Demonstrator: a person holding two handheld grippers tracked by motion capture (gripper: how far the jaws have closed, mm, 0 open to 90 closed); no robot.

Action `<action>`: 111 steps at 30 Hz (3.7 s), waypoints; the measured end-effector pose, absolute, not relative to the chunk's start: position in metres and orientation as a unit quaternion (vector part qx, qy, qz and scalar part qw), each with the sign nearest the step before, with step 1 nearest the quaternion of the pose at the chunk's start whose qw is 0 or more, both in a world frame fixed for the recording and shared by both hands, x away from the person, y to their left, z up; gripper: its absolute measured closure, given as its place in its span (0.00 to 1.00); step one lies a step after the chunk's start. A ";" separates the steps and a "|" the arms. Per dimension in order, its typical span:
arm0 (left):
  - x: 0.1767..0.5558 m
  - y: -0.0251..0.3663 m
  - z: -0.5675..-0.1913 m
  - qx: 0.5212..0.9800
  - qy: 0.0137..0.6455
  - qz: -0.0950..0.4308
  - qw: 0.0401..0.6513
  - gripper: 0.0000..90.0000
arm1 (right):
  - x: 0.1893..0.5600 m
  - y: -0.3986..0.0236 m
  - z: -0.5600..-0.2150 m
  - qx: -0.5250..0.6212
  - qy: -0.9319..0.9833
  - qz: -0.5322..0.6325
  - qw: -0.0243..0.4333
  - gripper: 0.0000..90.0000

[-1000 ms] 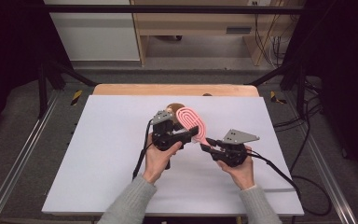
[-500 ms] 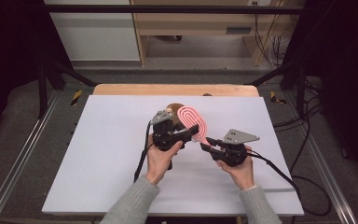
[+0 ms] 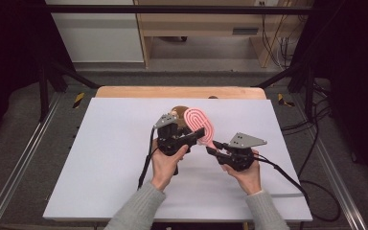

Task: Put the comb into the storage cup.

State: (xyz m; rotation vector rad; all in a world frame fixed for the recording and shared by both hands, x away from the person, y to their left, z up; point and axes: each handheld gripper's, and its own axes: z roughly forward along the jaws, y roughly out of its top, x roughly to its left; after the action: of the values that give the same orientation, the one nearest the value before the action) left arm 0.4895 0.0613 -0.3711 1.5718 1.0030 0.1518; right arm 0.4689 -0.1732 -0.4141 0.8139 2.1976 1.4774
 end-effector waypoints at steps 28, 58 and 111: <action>0.482 0.058 -0.367 0.685 0.397 0.054 0.608 0.71 | 0.469 -0.174 -0.414 0.283 0.777 0.526 0.198 0.78; 0.480 0.064 -0.359 0.698 0.376 0.092 0.603 0.71 | 0.470 -0.181 -0.406 0.292 0.769 0.542 0.173 0.48; 0.492 0.116 -0.309 0.697 0.366 0.163 0.594 0.71 | 0.476 -0.251 -0.425 0.353 0.740 0.553 0.149 0.00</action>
State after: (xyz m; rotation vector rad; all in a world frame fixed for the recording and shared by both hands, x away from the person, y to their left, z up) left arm 0.4922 0.1163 -0.3094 1.6201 0.8511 0.3788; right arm 0.4756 -0.2506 -0.4254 1.0137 2.1268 1.5894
